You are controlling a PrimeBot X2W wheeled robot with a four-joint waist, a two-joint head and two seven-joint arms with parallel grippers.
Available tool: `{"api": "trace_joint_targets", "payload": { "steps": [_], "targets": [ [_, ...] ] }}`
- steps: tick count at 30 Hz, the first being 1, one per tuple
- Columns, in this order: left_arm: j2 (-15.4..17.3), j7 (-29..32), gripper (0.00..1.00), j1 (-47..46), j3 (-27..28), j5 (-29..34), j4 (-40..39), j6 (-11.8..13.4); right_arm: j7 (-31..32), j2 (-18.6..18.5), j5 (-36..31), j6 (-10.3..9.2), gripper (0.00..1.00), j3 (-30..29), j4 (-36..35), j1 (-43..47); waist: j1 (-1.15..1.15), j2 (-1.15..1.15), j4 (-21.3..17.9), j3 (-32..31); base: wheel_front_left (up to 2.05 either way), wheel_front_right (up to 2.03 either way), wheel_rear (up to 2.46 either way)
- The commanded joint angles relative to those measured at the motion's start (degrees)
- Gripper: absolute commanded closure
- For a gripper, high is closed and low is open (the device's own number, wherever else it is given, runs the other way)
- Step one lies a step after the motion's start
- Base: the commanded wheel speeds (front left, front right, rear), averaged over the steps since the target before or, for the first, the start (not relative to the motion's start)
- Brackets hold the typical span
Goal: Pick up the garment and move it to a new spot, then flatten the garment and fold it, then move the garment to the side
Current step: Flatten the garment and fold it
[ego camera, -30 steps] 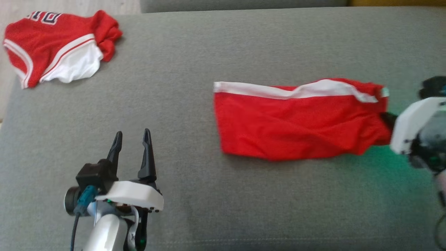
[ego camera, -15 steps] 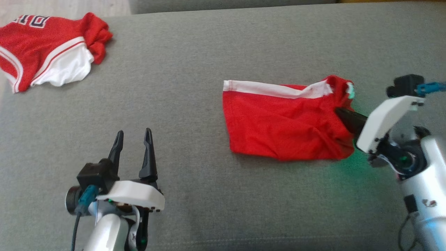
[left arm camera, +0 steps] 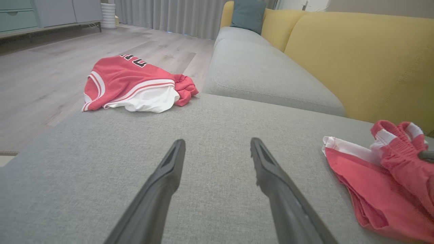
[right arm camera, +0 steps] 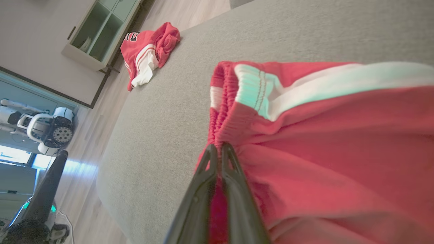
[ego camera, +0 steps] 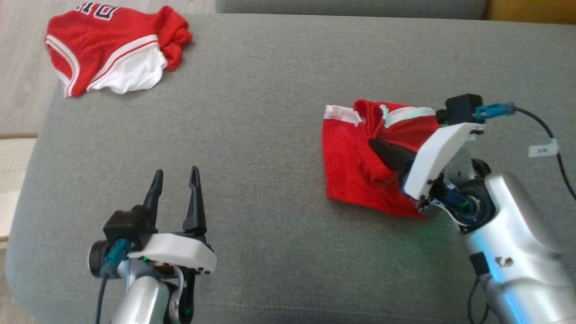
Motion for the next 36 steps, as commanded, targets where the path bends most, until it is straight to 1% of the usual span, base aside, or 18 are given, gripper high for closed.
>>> {"api": "trace_joint_targets", "payload": {
  "steps": [1,9,10,11,12,13,19,24,27,30,33,36],
  "targets": [
    [-0.1,-0.7,0.00,-2.0,1.5,-0.3,-1.6,0.0,-1.1,0.9,-1.1,-0.05,1.00,1.1,-0.9,-3.1,0.00,0.00,1.0,0.3,0.00,0.00,0.00],
    [-0.6,-0.7,0.00,-2.5,1.3,-0.5,-1.3,-0.1,-4.2,2.9,-4.3,-0.05,1.00,1.1,7.0,-6.2,0.00,0.00,2.9,1.1,0.00,0.00,0.00],
    [-0.6,-0.7,0.00,-2.5,1.3,-0.5,-1.3,-0.1,-4.9,3.2,-4.7,-0.05,0.92,1.0,7.9,-6.6,0.00,0.00,3.1,1.2,0.00,0.00,0.00],
    [-0.7,-0.7,0.00,-2.6,1.3,-0.5,-1.2,-0.1,-5.4,3.5,-4.9,-0.05,0.63,1.0,8.8,-6.9,0.00,0.00,3.1,1.2,0.00,0.00,0.00],
    [-0.7,-0.7,0.00,-2.6,1.4,-0.4,-1.2,-0.1,-5.8,3.8,-5.0,-0.05,0.28,1.0,9.4,-7.2,0.00,0.00,3.2,1.2,0.00,0.00,0.00],
    [-0.8,-0.7,0.00,-2.6,1.4,-0.4,-1.2,-0.1,-6.2,4.1,-4.8,-0.05,0.00,1.2,9.8,-7.4,0.00,0.00,3.2,1.2,0.00,0.00,0.00],
    [-1.0,-0.7,0.00,-2.7,1.8,-0.3,-1.1,-0.3,-7.5,5.2,-1.5,-0.05,0.00,4.3,7.7,-8.0,0.00,0.00,2.2,1.1,0.00,0.00,0.00],
    [-1.1,-0.7,0.00,-2.7,1.8,0.0,-1.1,-0.4,-10.4,4.2,-1.2,-0.05,0.00,5.2,6.0,-8.2,0.00,0.00,0.9,0.7,0.00,0.00,0.00],
    [-1.1,-0.7,0.00,-2.8,2.0,0.3,-1.3,-0.4,-15.0,2.7,-3.5,-0.05,0.00,5.5,5.0,-8.3,0.00,0.00,-0.3,0.3,0.00,0.00,0.00],
    [-1.2,-0.7,0.00,-3.1,2.4,0.4,-1.6,-0.3,-21.1,1.0,-7.4,-0.05,0.00,5.3,4.3,-8.1,0.00,0.00,-1.9,-0.4,0.00,0.00,0.00],
    [-1.2,-0.7,0.00,-3.0,2.8,0.5,-2.0,-0.1,-27.6,0.0,-11.3,-0.05,0.00,3.9,3.9,-7.1,0.00,0.00,-3.6,-1.4,0.00,0.00,0.00],
    [-1.2,-0.7,0.00,-2.7,3.3,0.6,-2.1,0.1,-33.5,-0.2,-15.7,-0.05,0.00,1.1,4.0,-5.1,0.00,0.00,-5.3,-2.7,0.00,0.00,0.00]
  ]
}}
